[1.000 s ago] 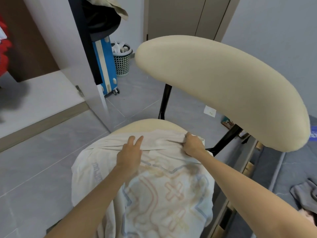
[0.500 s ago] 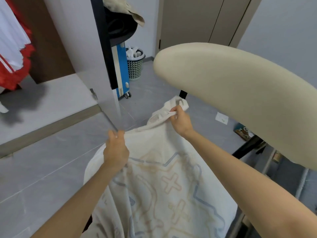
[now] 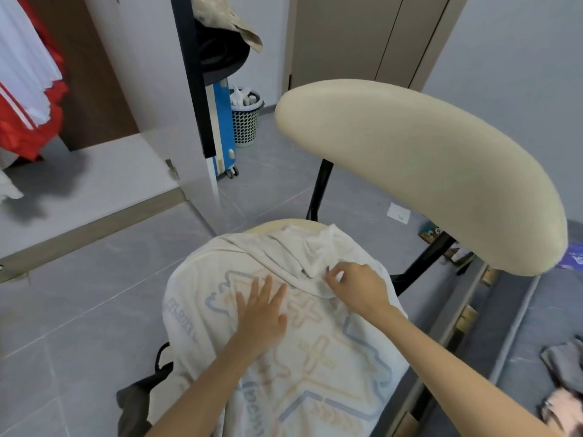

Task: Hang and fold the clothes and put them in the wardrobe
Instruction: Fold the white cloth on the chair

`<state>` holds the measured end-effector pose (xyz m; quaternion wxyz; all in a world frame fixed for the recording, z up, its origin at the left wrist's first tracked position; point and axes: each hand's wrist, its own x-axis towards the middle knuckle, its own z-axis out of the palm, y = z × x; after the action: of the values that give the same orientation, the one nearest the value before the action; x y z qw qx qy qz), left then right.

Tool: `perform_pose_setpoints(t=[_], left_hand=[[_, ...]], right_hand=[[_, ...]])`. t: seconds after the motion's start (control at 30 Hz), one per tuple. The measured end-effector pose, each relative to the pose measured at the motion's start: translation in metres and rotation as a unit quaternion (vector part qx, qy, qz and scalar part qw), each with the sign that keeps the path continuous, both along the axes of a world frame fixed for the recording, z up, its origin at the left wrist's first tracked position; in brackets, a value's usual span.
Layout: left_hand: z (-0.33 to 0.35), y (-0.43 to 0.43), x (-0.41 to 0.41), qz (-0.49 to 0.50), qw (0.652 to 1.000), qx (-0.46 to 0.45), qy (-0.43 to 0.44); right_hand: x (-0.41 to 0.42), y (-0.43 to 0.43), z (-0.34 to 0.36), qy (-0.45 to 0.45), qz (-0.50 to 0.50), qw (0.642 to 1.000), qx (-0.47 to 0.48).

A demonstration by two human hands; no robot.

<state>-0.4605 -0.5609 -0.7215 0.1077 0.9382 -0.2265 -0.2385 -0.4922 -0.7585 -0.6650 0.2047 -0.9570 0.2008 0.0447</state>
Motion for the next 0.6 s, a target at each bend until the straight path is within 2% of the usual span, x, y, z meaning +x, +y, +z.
perform_pose_setpoints(t=[0.07, 0.17, 0.23, 0.3, 0.37, 0.47, 0.6], left_hand=[[-0.001, 0.0, -0.003, 0.001, 1.0, 0.0, 0.005], [-0.001, 0.001, -0.001, 0.017, 0.999, -0.023, 0.015], [0.0, 0.0, 0.001, 0.031, 0.999, -0.038, 0.02], [0.001, -0.003, 0.002, 0.054, 0.996, -0.062, 0.028], [0.004, -0.008, 0.002, 0.104, 0.988, -0.106, 0.032], [0.014, -0.022, 0.008, 0.228, 0.951, -0.207, 0.033], [0.025, -0.046, 0.02, 0.205, 0.958, -0.173, -0.1]], right_hand=[[0.005, -0.01, -0.008, -0.038, -0.014, 0.999, 0.03], [0.015, -0.016, -0.025, 0.021, -0.013, 0.994, 0.109], [0.021, -0.013, -0.037, 0.039, -0.057, 0.984, 0.166], [0.026, -0.011, -0.044, 0.015, -0.135, 0.966, 0.22], [0.029, -0.008, -0.041, -0.031, -0.168, 0.952, 0.254], [0.025, -0.005, -0.024, -0.131, -0.086, 0.955, 0.252], [0.007, -0.004, 0.004, -0.171, -0.008, 0.943, 0.286]])
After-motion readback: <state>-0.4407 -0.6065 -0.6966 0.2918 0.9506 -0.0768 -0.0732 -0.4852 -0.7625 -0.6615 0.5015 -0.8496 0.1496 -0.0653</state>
